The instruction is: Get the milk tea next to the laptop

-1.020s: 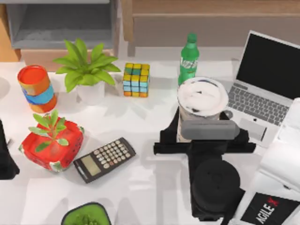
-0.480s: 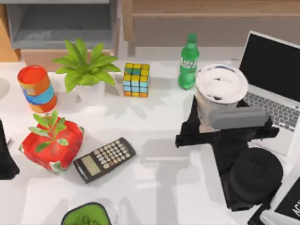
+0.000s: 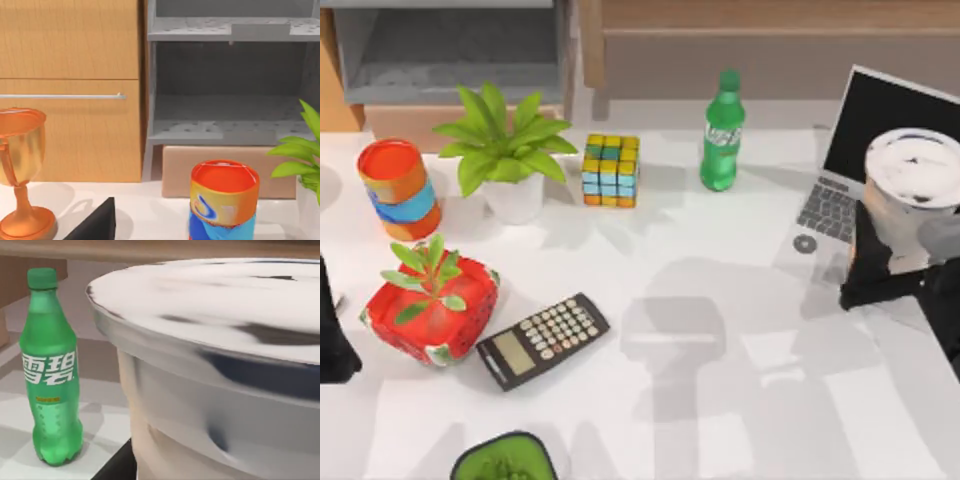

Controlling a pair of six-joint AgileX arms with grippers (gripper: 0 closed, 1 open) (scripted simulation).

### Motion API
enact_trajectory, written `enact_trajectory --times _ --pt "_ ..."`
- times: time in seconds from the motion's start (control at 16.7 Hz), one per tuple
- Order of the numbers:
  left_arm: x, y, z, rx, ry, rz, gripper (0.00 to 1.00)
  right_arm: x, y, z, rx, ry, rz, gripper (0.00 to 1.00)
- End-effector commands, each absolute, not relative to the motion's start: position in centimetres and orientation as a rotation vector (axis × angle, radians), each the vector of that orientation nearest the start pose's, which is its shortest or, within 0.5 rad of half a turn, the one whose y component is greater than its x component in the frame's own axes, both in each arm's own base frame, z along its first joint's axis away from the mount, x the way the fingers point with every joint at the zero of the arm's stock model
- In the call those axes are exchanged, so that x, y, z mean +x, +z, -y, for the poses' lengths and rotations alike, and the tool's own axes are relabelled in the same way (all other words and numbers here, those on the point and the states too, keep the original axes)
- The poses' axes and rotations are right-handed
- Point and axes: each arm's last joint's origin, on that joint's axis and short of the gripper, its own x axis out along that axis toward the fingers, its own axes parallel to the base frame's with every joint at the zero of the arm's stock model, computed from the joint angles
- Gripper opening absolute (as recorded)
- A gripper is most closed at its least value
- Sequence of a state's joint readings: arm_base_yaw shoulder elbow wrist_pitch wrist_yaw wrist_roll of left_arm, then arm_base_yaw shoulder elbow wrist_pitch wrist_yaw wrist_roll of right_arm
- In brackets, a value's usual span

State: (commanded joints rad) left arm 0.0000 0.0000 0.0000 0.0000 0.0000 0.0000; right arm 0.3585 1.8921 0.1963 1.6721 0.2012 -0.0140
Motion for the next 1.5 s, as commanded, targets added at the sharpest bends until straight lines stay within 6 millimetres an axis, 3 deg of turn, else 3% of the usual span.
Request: enact_trajectory --times 0.42,0.66,1.14,1.5 --pt "10.6 16.0 0.1 0.000 0.000 0.000 1.00 24.6 9.9 3.4 -0.008 0.037 -0.039 0.00" --pt "10.6 16.0 0.1 0.000 0.000 0.000 1.00 25.9 10.6 7.4 -0.008 -0.007 0.002 0.00" --pt "10.6 16.0 0.1 0.000 0.000 0.000 1.00 26.2 11.2 7.9 -0.007 -0.013 0.030 0.00" --pt "10.6 16.0 0.1 0.000 0.000 0.000 1.00 27.0 16.4 8.8 0.016 -0.037 0.290 0.00"
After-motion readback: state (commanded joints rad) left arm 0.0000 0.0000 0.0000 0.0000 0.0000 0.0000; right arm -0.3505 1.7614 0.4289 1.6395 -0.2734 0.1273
